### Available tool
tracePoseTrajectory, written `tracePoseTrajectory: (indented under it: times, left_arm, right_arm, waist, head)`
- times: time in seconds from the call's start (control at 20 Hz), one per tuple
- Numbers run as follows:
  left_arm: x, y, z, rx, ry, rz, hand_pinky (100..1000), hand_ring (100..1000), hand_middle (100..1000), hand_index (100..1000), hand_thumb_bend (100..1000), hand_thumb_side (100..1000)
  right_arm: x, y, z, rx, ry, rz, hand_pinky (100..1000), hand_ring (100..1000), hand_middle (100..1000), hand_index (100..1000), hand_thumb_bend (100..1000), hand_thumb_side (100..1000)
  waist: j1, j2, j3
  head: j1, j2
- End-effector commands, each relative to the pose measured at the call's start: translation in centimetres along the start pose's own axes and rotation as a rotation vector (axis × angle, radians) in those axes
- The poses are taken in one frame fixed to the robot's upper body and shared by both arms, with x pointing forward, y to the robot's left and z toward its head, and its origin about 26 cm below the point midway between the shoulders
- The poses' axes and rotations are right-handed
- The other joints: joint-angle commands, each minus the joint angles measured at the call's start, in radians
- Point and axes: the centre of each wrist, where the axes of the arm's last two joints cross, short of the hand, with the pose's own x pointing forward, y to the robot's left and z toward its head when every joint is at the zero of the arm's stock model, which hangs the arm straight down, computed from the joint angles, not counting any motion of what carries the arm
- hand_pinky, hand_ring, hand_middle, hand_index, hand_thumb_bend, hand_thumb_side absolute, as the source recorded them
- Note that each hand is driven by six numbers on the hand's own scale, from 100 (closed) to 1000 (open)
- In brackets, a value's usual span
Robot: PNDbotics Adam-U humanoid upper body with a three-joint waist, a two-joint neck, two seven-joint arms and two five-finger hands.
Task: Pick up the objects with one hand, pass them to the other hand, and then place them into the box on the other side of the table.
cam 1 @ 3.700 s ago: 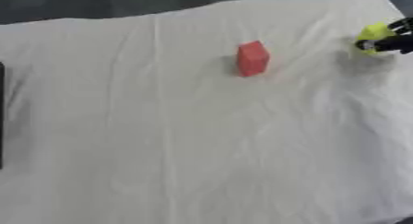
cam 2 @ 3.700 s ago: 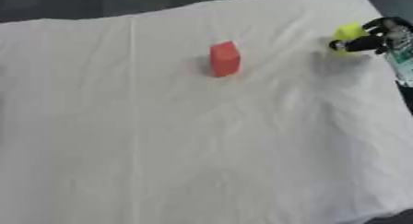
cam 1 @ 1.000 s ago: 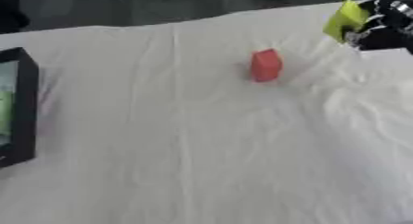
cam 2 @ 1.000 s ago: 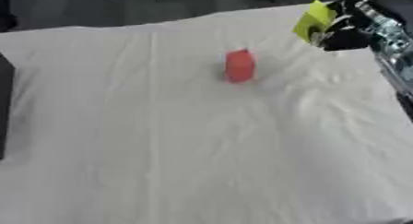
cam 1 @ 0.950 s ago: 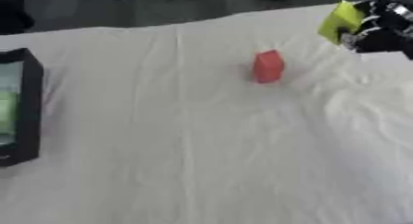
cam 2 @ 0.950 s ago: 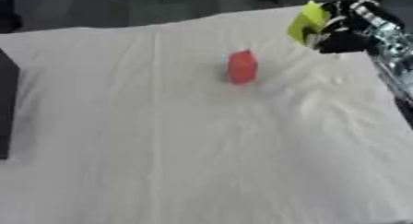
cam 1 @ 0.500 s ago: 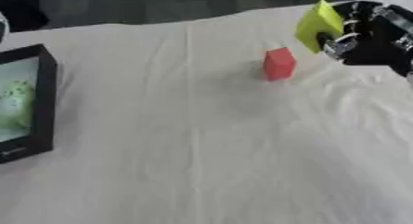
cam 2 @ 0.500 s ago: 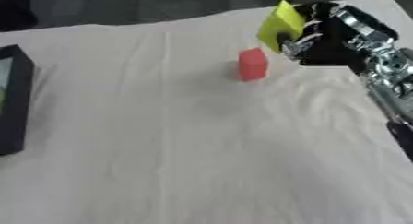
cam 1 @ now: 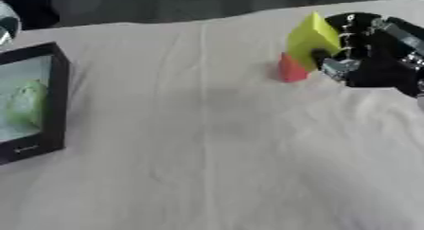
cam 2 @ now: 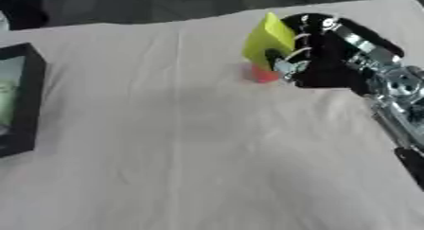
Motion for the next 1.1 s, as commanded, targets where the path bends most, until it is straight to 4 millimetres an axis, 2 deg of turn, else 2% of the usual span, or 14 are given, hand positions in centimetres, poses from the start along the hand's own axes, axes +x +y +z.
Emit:
tracePoseTrajectory:
  times: [0.05, 0.45, 1.1]
  left_arm:
    - [1.5, 0.8, 0.0, -0.010, -0.063, -0.014, 727, 666, 634, 722, 443, 364]
    - [4.1, 0.6, 1.0, -0.133, -0.152, -0.016, 731, 674, 654, 757, 448, 392]
    - [7.9, -0.2, 2.0, -0.370, -0.259, -0.030, 735, 684, 665, 761, 459, 411]
  right_arm:
    - [0.9, 0.8, -0.2, 0.034, -0.061, 0.013, 681, 683, 551, 688, 100, 147]
    - [1.2, 3.8, -1.1, 0.114, -0.125, -0.005, 681, 683, 551, 688, 100, 141]
    - [2.0, 8.4, -1.8, 0.208, -0.268, 0.094, 686, 685, 555, 688, 100, 110]
  waist:
    - [-0.002, -0.031, 0.002]
    - [0.001, -0.032, 0.006]
    - [0.003, -0.036, 0.011]
  head:
    - [0.013, 0.008]
    - [0.018, 0.015]
    - [0.034, 0.034]
